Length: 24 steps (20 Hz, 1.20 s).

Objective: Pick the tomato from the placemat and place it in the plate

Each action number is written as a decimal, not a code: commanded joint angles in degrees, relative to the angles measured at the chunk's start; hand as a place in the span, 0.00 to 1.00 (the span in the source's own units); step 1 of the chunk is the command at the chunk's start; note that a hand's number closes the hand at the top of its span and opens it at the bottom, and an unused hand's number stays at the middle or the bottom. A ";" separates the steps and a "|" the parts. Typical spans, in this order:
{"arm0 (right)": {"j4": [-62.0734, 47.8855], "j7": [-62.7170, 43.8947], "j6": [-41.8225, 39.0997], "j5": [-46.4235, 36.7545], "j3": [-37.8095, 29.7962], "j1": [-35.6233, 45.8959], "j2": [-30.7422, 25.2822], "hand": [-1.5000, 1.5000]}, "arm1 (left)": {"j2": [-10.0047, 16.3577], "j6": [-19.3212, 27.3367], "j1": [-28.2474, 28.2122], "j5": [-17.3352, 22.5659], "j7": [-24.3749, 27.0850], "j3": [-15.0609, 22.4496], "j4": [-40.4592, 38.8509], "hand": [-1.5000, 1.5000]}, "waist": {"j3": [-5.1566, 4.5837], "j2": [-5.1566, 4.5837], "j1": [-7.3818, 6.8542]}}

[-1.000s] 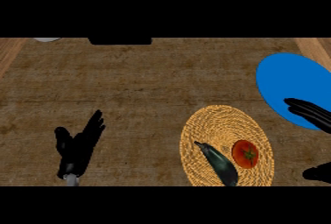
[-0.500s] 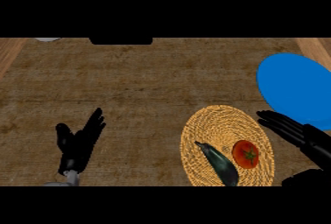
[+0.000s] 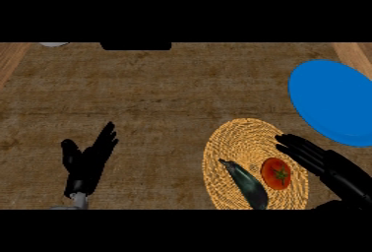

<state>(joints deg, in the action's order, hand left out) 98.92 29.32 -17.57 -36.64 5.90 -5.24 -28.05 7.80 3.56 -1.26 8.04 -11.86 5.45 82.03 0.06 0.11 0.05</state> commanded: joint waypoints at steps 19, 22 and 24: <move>-12.82 1.48 7.97 -21.13 4.15 3.72 6.87 1.00 | -1.59 -2.85 0.31 -1.73 1.42 -3.20 -2.80 0.50 | -0.07 -0.13 -0.04; -15.21 1.94 8.80 -22.84 4.70 8.96 9.11 1.00 | -2.15 -2.02 0.79 -2.84 0.01 -2.60 -0.62 0.50 | -0.06 -0.12 -0.21; -17.39 5.64 12.20 -23.18 2.58 7.60 8.15 1.00 | -2.56 -1.15 -0.71 -3.48 -2.15 -2.19 1.88 0.50 | -0.05 -0.10 -0.15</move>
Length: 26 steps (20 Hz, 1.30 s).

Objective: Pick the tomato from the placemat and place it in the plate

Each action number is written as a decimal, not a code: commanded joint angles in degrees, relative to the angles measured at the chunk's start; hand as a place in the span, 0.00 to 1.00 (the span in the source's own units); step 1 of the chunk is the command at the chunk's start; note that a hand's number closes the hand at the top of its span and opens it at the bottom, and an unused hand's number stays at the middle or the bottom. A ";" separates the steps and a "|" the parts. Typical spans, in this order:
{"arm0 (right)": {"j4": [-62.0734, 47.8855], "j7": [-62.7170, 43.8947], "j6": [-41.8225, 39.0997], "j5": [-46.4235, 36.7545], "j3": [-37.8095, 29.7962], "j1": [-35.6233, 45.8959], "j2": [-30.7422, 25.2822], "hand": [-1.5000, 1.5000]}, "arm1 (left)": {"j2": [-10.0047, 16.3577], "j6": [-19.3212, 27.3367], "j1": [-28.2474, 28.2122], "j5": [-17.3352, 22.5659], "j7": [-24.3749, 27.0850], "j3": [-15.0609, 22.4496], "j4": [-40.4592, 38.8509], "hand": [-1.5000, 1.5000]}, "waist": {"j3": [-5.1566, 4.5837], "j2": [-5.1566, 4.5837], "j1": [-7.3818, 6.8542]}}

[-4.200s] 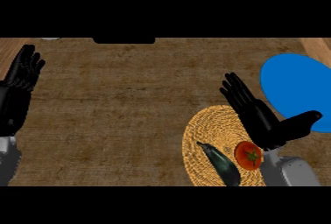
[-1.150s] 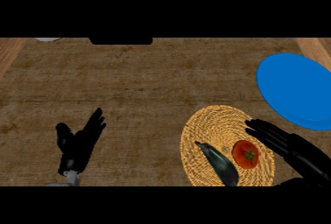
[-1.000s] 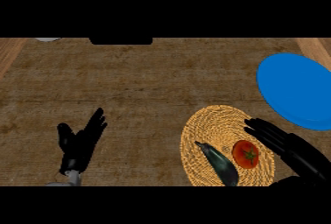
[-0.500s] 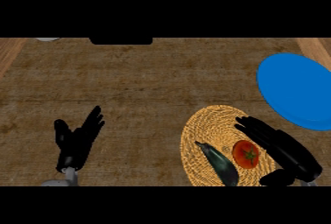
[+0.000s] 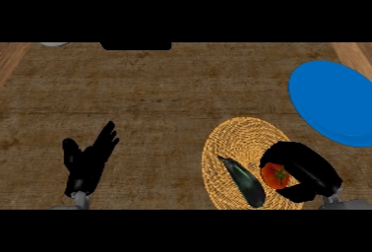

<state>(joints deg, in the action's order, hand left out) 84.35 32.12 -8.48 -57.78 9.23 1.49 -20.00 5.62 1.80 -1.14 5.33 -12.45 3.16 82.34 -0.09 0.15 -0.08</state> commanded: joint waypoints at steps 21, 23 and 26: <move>-7.11 -52.48 28.28 -5.92 -35.65 18.31 13.10 1.00 | -1.07 -0.25 0.49 -1.25 0.31 0.56 2.00 0.50 | -0.43 -2.70 -2.57; -7.11 -58.15 31.99 -8.20 -38.65 21.67 12.60 1.00 | -1.06 -0.56 0.47 -1.34 0.31 0.91 1.78 0.50 | -0.49 -3.11 -3.90; -7.73 -66.70 38.27 -12.71 -42.77 25.93 12.48 1.00 | -0.91 -1.30 1.51 -1.78 0.29 1.84 1.72 0.50 | -0.41 -3.64 -5.10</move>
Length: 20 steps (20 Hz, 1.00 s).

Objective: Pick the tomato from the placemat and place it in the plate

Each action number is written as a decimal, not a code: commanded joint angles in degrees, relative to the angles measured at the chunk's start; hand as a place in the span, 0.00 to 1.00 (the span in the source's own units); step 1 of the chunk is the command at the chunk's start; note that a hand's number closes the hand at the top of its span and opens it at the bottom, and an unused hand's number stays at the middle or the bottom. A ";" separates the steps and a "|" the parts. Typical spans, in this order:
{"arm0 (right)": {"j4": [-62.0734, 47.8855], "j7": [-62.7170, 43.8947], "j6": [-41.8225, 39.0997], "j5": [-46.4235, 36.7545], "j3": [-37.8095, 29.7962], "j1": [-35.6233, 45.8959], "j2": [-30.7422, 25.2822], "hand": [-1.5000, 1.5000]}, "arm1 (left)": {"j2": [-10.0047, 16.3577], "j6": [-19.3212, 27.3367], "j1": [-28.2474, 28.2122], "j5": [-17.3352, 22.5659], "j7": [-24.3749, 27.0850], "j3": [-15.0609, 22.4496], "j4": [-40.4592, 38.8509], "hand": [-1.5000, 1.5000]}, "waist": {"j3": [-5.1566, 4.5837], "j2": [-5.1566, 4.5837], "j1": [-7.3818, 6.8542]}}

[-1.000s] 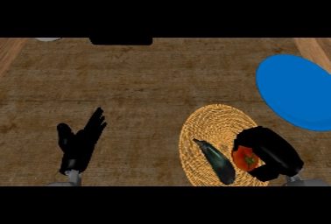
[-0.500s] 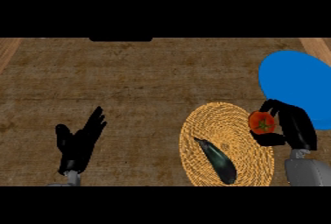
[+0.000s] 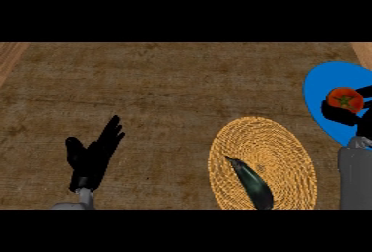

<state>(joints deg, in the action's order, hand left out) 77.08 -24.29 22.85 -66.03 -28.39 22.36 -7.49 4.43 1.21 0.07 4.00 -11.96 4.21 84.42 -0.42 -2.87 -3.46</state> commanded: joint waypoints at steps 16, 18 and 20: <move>-11.60 -42.47 26.80 -45.59 -23.77 17.60 -1.79 1.00 | -0.89 -1.63 1.24 -0.86 -0.90 3.11 -1.02 0.50 | 0.33 -0.32 -4.44; -11.41 -45.77 27.89 -50.63 -25.78 18.37 -2.17 1.00 | -0.64 -0.90 2.87 -1.37 -0.64 2.26 -2.26 0.50 | 0.36 -0.22 -3.23; -12.57 -47.97 27.98 -55.74 -27.83 19.19 -1.93 1.00 | -0.57 -0.96 2.64 -0.51 -1.59 1.65 -1.77 0.50 | 0.44 0.25 -2.90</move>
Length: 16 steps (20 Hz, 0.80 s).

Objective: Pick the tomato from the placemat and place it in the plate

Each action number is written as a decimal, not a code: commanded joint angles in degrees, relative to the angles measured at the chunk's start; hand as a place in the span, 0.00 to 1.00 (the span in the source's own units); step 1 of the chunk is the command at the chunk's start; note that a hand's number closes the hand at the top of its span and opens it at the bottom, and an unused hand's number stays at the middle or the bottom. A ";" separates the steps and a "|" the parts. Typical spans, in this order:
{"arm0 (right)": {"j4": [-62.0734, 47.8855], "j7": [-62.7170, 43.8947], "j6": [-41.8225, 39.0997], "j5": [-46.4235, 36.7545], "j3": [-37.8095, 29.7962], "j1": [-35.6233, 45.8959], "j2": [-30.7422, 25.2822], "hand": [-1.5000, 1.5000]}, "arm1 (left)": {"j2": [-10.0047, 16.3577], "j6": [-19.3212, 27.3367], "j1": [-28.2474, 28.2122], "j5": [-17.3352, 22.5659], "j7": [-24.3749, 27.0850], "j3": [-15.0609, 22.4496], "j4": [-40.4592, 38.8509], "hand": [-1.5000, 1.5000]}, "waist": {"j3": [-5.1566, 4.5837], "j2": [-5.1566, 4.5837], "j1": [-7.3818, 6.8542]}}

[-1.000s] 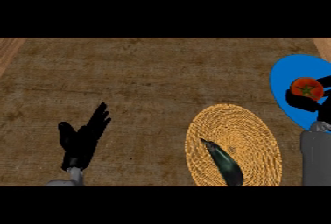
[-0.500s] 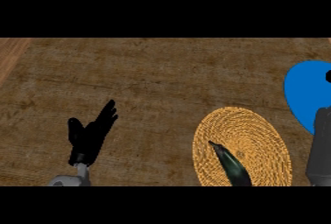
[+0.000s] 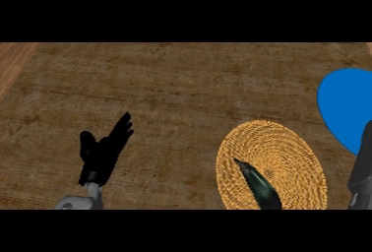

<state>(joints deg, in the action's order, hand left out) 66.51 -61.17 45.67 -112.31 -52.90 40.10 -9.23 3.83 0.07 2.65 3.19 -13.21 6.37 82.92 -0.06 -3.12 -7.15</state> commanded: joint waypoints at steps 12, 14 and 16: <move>-9.59 -14.77 14.48 -19.94 -13.23 2.40 0.58 1.00 | -1.92 3.51 0.07 -1.47 -0.24 -0.52 -2.08 0.50 | 0.26 1.70 4.12; -9.49 -15.13 10.81 -13.86 -18.45 3.70 1.29 1.00 | -0.48 1.51 -2.31 0.03 1.03 -1.57 -1.89 0.50 | 0.31 2.03 4.36; -15.75 -13.47 6.75 -11.12 -21.76 4.39 -0.59 0.00 | -0.79 1.27 -3.27 0.20 1.51 -1.15 -0.95 0.50 | 0.36 1.91 3.97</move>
<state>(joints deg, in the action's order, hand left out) 56.13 -66.13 52.42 -127.41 -69.44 43.58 -9.04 3.38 1.44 1.73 3.57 -13.08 4.70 81.59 0.24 -1.38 -3.40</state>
